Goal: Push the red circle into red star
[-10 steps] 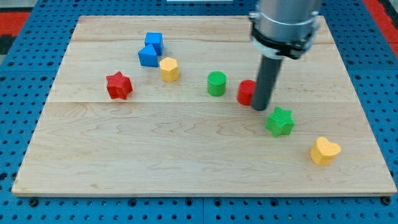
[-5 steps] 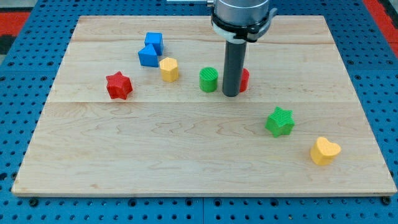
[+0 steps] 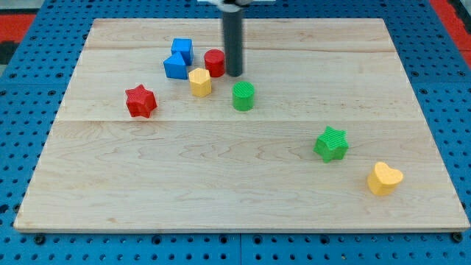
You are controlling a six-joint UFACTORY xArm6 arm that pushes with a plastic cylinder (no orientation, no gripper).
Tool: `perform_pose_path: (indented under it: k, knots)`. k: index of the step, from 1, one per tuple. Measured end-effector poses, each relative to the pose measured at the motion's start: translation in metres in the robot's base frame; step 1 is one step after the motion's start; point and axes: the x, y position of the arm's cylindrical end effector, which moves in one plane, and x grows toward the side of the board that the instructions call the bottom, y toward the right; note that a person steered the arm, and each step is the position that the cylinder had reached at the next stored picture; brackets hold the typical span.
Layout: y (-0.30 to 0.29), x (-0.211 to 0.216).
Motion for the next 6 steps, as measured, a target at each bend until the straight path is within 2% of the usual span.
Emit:
perform_pose_path:
  k: [1, 2, 3, 4, 5, 6]
  knots:
    - [0.001, -0.038]
    - [-0.087, -0.021]
    - [-0.104, -0.012]
    - [-0.064, -0.017]
    - [-0.057, -0.001]
    - [-0.124, 0.012]
